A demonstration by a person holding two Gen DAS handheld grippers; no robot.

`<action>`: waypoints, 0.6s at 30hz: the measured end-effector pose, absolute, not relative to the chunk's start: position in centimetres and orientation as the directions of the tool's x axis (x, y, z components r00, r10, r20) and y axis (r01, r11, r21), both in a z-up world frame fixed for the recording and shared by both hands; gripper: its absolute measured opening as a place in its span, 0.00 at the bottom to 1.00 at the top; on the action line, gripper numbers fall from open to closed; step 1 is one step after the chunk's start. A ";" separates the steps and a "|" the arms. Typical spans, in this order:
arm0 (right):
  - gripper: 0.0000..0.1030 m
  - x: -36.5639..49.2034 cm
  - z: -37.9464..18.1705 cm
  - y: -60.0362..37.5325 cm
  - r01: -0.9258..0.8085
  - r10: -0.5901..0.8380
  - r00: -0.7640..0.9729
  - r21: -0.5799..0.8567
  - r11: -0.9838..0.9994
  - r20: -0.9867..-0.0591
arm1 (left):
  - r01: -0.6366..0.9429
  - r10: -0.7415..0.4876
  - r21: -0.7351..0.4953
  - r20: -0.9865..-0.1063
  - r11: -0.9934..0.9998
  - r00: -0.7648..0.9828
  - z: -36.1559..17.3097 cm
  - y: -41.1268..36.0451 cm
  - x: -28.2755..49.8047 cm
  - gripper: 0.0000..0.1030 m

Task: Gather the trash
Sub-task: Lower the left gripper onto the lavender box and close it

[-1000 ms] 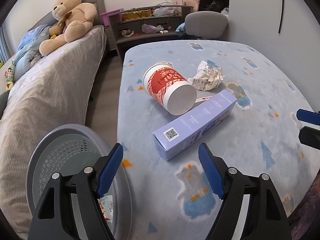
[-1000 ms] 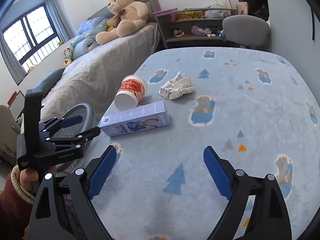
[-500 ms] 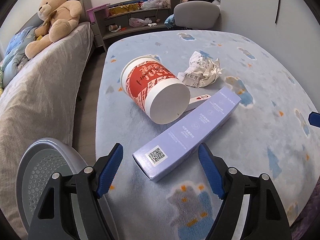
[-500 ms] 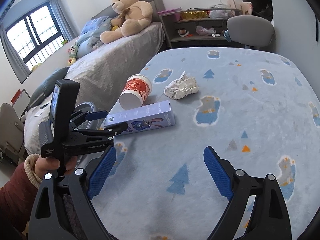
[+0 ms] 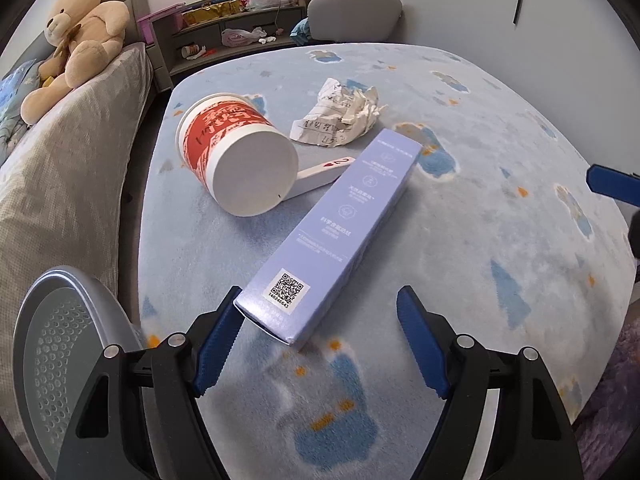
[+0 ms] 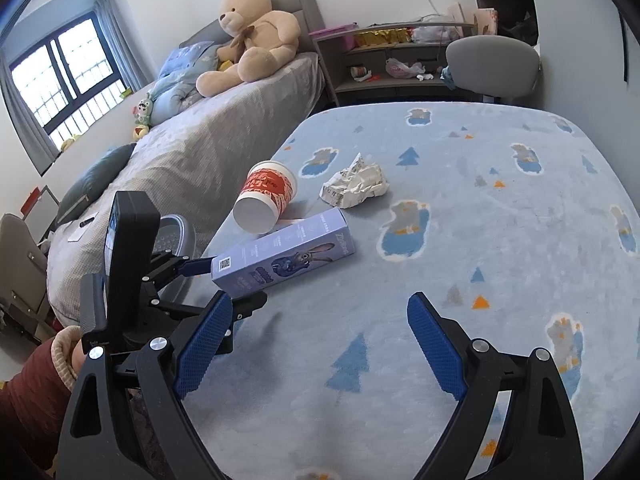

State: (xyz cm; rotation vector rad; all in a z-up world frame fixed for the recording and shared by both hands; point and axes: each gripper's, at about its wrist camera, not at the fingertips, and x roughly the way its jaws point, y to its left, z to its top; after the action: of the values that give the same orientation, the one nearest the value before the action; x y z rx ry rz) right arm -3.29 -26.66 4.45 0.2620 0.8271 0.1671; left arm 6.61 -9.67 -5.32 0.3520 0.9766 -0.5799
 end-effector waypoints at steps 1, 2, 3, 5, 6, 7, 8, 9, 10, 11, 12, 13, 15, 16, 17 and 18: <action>0.85 -3.4 4.5 -26.9 -0.040 0.242 0.672 0.292 0.956 -0.700 | 0.611 -0.304 0.025 -0.851 0.791 0.428 -5.2 -9.8 6.1 0.72; 0.85 -3.5 4.7 -27.1 -0.035 0.237 0.678 0.291 0.956 -0.696 | 0.614 -0.305 0.026 -0.850 0.789 0.429 -5.1 -9.8 5.7 0.72; 0.85 -3.7 4.8 -27.4 -0.029 0.232 0.682 0.291 0.956 -0.693 | 0.615 -0.308 0.025 -0.849 0.788 0.428 -5.0 -9.9 5.4 0.72; 0.85 -3.9 5.0 -28.0 -0.016 0.222 0.690 0.292 0.956 -0.689 | 0.618 -0.321 0.009 -0.849 0.786 0.421 -4.7 -10.2 4.6 0.72; 0.85 -4.0 5.1 -28.3 -0.008 0.216 0.694 0.294 0.956 -0.686 | 0.620 -0.327 0.001 -0.849 0.785 0.415 -4.6 -10.3 4.2 0.72; 0.85 -4.2 5.1 -28.7 0.001 0.212 0.698 0.297 0.955 -0.684 | 0.622 -0.334 -0.008 -0.849 0.783 0.410 -4.6 -10.5 3.8 0.72; 0.85 -4.2 5.2 -29.0 0.009 0.209 0.701 0.301 0.954 -0.682 | 0.627 -0.340 -0.013 -0.849 0.779 0.405 -4.5 -10.7 3.4 0.72; 0.85 -4.4 5.3 -29.4 0.018 0.205 0.704 0.306 0.952 -0.679 | 0.631 -0.341 -0.012 -0.849 0.776 0.403 -4.5 -11.0 3.1 0.72; 0.85 -4.5 5.4 -29.7 0.026 0.202 0.708 0.311 0.950 -0.676 | 0.636 -0.341 -0.008 -0.849 0.772 0.404 -4.4 -11.3 2.7 0.72; 0.85 -4.6 5.5 -30.0 0.033 0.199 0.712 0.314 0.949 -0.674 | 0.640 -0.338 0.003 -0.848 0.769 0.409 -4.4 -11.5 2.5 0.72; 0.85 -4.8 5.7 -30.3 0.039 0.196 0.717 0.319 0.947 -0.669 | 0.639 -0.329 0.016 -0.847 0.769 0.417 -4.3 -11.7 2.5 0.72; 0.85 -4.9 5.8 -30.5 0.043 0.195 0.721 0.324 0.945 -0.665 | 0.633 -0.314 0.034 -0.847 0.773 0.429 -4.3 -11.9 2.7 0.72; 0.85 -5.2 6.0 -31.0 0.051 0.192 0.729 0.333 0.942 -0.657 | 0.609 -0.284 0.049 -0.853 0.792 0.438 -4.5 -12.2 3.6 0.72; 0.85 -5.3 6.1 -31.2 0.055 0.191 0.731 0.335 0.941 -0.655 | 0.599 -0.277 0.048 -0.856 0.800 0.437 -4.5 -12.3 4.1 0.72; 0.85 -5.4 6.1 -31.4 0.058 0.189 0.734 0.337 0.940 -0.652 | 0.587 -0.267 0.047 -0.859 0.808 0.437 -4.6 -12.3 4.6 0.72; 0.85 -5.5 6.2 -31.5 0.060 0.188 0.736 0.339 0.939 -0.650 | 0.578 -0.257 0.049 -0.862 0.814 0.436 -4.8 -12.4 5.1 0.72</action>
State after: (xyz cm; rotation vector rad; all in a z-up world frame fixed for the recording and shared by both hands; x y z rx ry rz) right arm -5.50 -31.51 6.15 0.3529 0.7437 0.0719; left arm 5.08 -12.40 -4.79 0.3639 0.9923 -0.5340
